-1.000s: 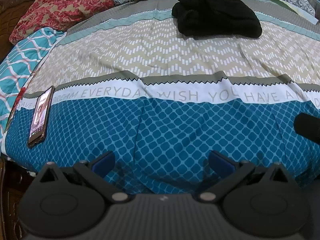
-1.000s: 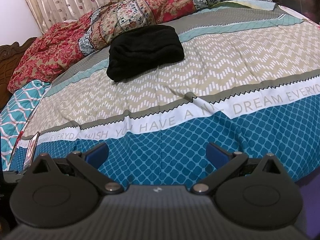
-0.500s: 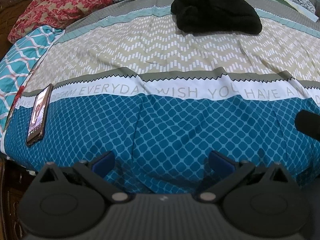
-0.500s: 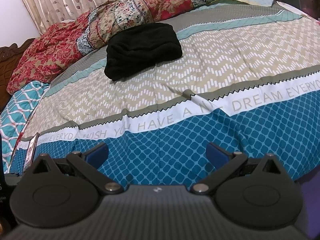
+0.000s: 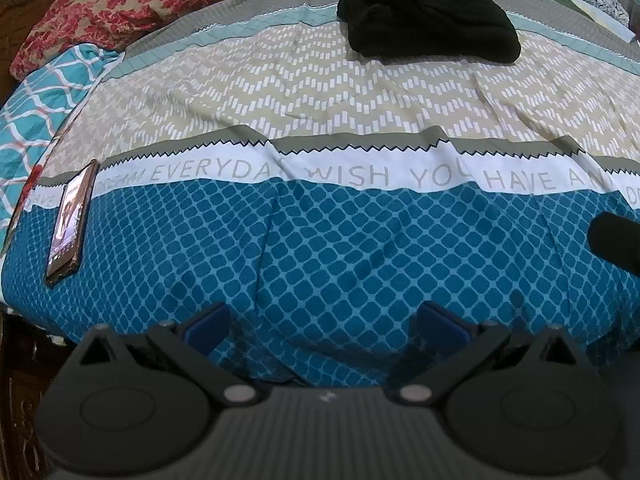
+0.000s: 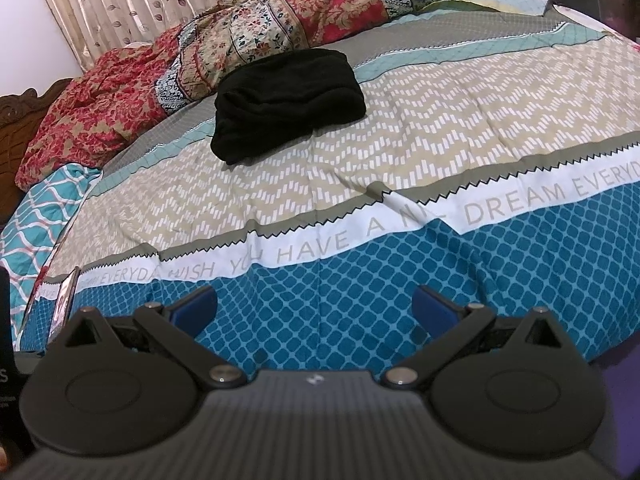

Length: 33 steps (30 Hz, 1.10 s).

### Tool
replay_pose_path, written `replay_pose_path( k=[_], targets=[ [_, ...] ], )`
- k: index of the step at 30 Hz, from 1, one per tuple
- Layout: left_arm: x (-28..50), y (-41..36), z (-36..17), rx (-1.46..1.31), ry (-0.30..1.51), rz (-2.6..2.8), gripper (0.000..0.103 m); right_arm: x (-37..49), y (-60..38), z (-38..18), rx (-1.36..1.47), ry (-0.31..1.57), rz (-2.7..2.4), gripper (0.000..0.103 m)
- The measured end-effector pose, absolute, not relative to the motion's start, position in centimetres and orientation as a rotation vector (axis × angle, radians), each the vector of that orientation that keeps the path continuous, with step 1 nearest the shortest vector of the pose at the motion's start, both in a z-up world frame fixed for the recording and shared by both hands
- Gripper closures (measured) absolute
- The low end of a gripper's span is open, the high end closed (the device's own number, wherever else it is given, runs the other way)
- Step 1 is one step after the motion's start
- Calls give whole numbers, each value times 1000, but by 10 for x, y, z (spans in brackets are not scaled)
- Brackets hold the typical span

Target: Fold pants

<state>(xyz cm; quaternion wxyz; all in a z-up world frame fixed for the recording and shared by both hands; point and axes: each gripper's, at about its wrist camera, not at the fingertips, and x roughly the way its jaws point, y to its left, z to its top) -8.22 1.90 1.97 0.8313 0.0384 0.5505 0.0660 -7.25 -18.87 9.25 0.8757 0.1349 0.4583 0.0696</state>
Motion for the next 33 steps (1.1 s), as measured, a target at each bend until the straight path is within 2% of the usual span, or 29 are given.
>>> replay_pose_path(
  k=[10,22,33],
  targets=[
    [-84,17,29,72,1151,121,0,-74,-187,105,268,914,143,0],
    [-82,13,73,62,1033,87,0,-68,-189,140,233,800,168,0],
    [-80,10,72,76,1035,83,0,-65,-194,144,243,785,159,0]
  ],
)
